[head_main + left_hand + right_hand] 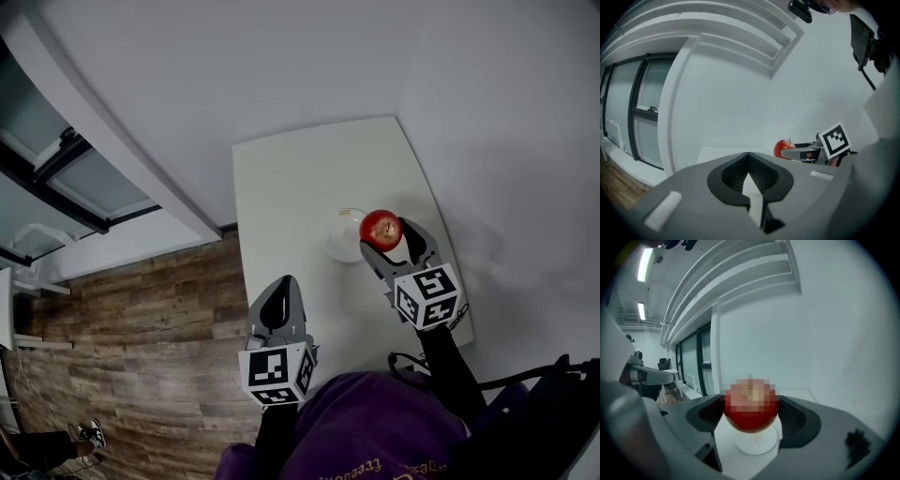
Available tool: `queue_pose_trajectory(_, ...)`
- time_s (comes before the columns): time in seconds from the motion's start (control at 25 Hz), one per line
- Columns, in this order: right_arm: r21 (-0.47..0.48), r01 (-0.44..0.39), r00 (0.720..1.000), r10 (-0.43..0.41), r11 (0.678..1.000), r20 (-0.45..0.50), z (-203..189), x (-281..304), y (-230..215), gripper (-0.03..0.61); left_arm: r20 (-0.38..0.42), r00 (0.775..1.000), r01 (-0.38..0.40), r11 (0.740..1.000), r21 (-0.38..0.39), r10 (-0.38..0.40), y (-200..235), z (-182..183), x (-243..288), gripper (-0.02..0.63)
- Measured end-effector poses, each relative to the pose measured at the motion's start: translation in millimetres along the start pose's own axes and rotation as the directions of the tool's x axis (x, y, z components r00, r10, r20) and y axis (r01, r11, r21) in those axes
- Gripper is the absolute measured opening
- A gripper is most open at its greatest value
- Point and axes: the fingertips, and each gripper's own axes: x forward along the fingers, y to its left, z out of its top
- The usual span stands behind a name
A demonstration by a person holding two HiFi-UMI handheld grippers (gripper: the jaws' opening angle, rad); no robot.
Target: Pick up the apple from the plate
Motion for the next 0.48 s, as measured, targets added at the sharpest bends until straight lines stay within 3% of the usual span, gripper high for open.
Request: queue_pose_trajectory(0.48, -0.020, 0.009, 0.991, -0.006, 1.000, 0.134, 47, -41, 9, 0.356, 0.052, 0.999, -0.005, 1.000, -0.015, 0.006, 1, 17, -14, 0.006)
